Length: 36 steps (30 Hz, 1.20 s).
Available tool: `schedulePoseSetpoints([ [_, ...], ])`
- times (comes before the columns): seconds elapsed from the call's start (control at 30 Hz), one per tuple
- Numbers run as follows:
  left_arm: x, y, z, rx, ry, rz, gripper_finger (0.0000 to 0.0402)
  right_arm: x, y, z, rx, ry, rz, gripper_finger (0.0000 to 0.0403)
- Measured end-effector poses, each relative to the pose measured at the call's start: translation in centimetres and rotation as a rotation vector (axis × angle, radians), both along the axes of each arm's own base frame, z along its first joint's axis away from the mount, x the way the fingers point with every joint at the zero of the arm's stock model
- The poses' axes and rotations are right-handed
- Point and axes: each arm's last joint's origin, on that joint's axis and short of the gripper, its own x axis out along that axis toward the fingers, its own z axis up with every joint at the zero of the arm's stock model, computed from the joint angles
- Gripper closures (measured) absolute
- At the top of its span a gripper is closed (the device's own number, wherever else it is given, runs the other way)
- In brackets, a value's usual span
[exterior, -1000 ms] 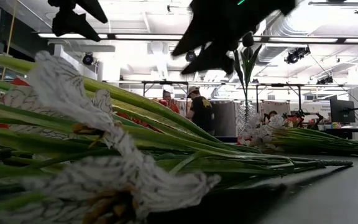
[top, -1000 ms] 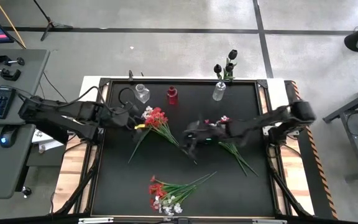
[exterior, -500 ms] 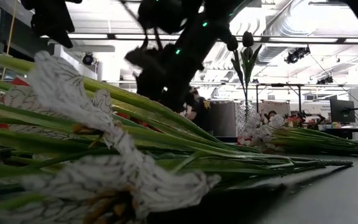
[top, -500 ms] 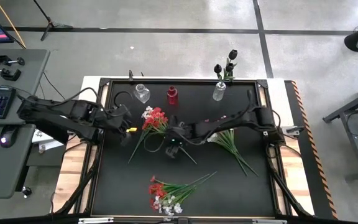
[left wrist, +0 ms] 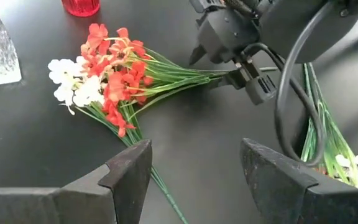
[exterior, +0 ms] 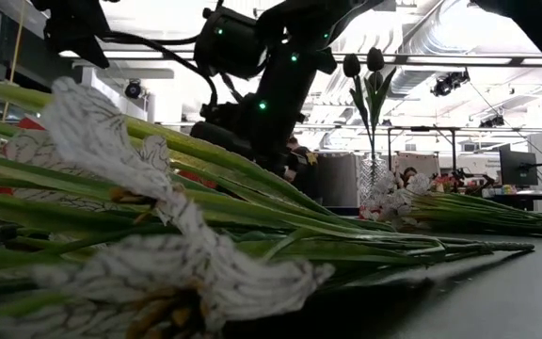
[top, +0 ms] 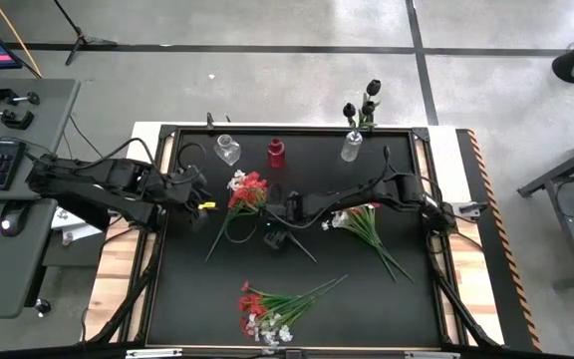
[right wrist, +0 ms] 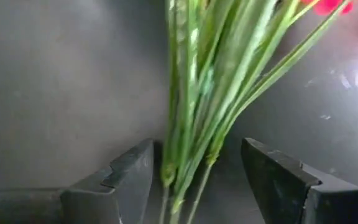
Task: Sort flowers into vase by color
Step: Put the top left red flowers into the red flower vase
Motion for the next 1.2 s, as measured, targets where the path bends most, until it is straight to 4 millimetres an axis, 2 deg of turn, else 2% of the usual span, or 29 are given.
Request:
schedulePoseSetpoints([
  [0.2, 0.2, 0.0, 0.2, -0.01, -0.037, 0.018, 0.017, -0.2, -1.5, -0.1, 0.028, 0.019, -0.053, 0.0172],
  [0.37, 0.3, -0.1, 0.3, -0.046, -0.055, 0.042, 0.017, -0.2, -2.9, -0.4, 0.1, 0.029, -0.034, 0.0202],
  [0.47, 0.2, -0.2, 0.4, -0.106, -0.053, 0.002, 0.017, -0.3, -3.5, -0.4, 0.119, 0.046, -0.003, 0.0252],
  [0.6, 0.1, -0.3, 0.8, -0.151, -0.096, -0.015, 0.017, -0.4, -4.1, -0.4, 0.161, 0.06, 0.065, 0.0366],
  [0.63, 0.0, -0.3, 1.0, -0.159, -0.116, -0.012, 0.017, -0.4, -4.3, -0.3, 0.181, 0.058, 0.087, 0.0382],
  [0.7, -0.3, -0.3, 1.3, -0.173, -0.146, -0.001, 0.017, -0.8, -4.2, 0.3, 0.217, 0.069, 0.131, 0.0386],
  [0.77, -0.8, -0.2, 1.5, -0.182, -0.169, 0.016, 0.017, -1.4, -3.9, 1.8, 0.214, 0.079, 0.176, 0.0388],
  [0.87, -1.5, 0.1, 1.9, -0.162, -0.208, 0.049, 0.017, -2.4, -3.6, 5.7, 0.185, 0.019, 0.24, 0.0397],
  [1.0, -2.2, 0.4, 2.2, -0.124, -0.245, 0.094, 0.017, -3.9, -3.9, 10.4, 0.147, -0.088, 0.289, 0.0399],
  [1.1, -2.4, 0.6, 2.3, -0.095, -0.251, 0.128, 0.017, -5.1, -4.3, 13.5, 0.148, -0.177, 0.292, 0.04],
  [1.2, -2.4, 0.6, 2.2, -0.073, -0.25, 0.147, 0.017, -5.7, -4.7, 16.3, 0.077, -0.303, 0.271, 0.04],
])
